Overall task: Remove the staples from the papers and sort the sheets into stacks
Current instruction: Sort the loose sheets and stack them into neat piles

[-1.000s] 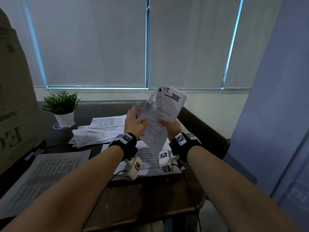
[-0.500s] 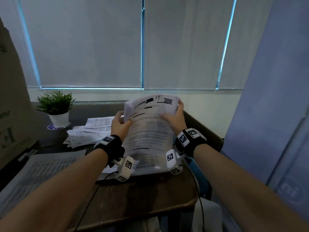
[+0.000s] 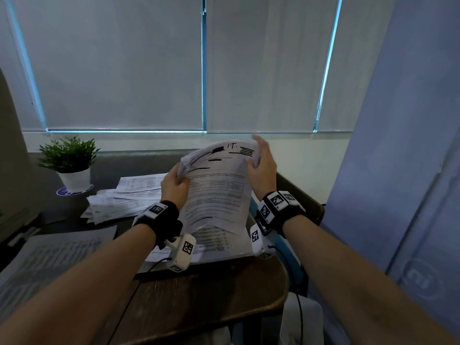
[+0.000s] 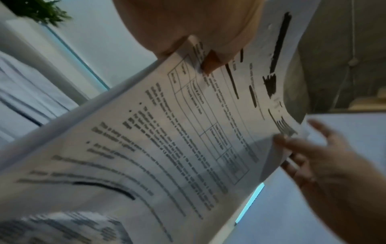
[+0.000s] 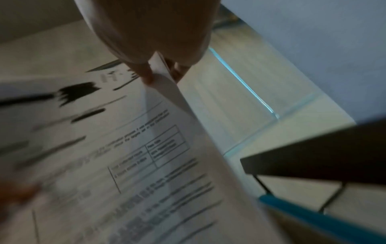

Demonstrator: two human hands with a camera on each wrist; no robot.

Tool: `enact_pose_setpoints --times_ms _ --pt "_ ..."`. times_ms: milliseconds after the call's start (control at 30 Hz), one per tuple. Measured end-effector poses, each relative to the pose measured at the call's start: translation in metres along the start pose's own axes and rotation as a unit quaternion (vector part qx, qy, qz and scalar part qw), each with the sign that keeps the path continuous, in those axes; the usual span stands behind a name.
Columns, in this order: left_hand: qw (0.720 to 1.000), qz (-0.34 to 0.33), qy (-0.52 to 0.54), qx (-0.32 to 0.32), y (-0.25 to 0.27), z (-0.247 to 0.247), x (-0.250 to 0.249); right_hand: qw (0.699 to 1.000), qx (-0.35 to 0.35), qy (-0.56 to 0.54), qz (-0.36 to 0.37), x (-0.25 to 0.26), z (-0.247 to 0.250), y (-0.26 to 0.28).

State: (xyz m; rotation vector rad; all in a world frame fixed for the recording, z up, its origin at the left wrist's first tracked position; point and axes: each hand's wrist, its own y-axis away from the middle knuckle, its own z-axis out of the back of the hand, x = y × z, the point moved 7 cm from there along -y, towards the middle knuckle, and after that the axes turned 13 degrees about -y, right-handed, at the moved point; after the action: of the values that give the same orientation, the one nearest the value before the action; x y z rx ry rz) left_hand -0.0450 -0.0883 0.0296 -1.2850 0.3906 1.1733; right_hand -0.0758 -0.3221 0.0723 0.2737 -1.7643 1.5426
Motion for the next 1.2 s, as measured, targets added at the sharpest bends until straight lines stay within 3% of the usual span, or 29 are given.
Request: enact_pose_setpoints --times_ms 100,167,333,467,567,700,767,833,900,967,1033,1100,1200 --pt "0.985 0.104 0.136 0.0 -0.005 -0.004 0.014 0.994 -0.061 -0.078 -0.054 -0.009 0.015 -0.001" --pt "0.965 0.171 0.197 -0.003 -0.01 -0.006 0.024 0.996 -0.053 -0.059 -0.041 -0.001 0.017 -0.004" --pt "0.95 0.25 0.187 -0.005 -0.026 -0.005 0.034 0.995 0.038 -0.055 0.074 0.029 -0.005 0.002" --pt "0.934 0.294 0.201 -0.001 -0.031 -0.005 0.039 0.967 0.112 0.014 0.228 0.048 -0.026 0.019" --pt "0.923 0.31 0.226 -0.007 -0.033 -0.008 0.042 0.947 0.166 0.036 0.273 0.053 -0.04 0.029" --pt "0.923 0.308 0.231 -0.015 -0.037 -0.008 0.044 0.931 0.184 0.056 0.31 0.06 -0.048 0.031" --pt "0.93 0.288 0.226 -0.025 -0.041 -0.003 0.042 0.954 0.186 0.036 0.232 0.05 -0.048 0.024" --pt "0.946 0.242 0.212 -0.047 -0.047 0.005 0.033 0.985 0.164 -0.013 0.047 0.027 -0.045 0.014" --pt "0.957 0.179 0.208 -0.099 -0.049 0.018 0.017 0.985 0.126 -0.079 -0.09 0.014 -0.042 0.011" --pt "0.972 0.079 0.184 -0.125 -0.047 0.028 -0.005 0.981 0.082 -0.131 -0.118 0.015 -0.038 0.005" --pt "0.986 0.009 0.13 -0.104 -0.035 0.027 -0.017 0.974 0.075 -0.17 -0.133 0.016 -0.039 0.004" --pt "0.987 0.019 0.127 -0.096 -0.016 0.023 -0.003 0.954 0.09 -0.212 -0.192 -0.005 -0.042 0.014" --pt "0.988 0.099 0.094 -0.079 0.001 0.011 0.046 0.9 0.123 -0.288 -0.302 -0.045 -0.047 0.046"
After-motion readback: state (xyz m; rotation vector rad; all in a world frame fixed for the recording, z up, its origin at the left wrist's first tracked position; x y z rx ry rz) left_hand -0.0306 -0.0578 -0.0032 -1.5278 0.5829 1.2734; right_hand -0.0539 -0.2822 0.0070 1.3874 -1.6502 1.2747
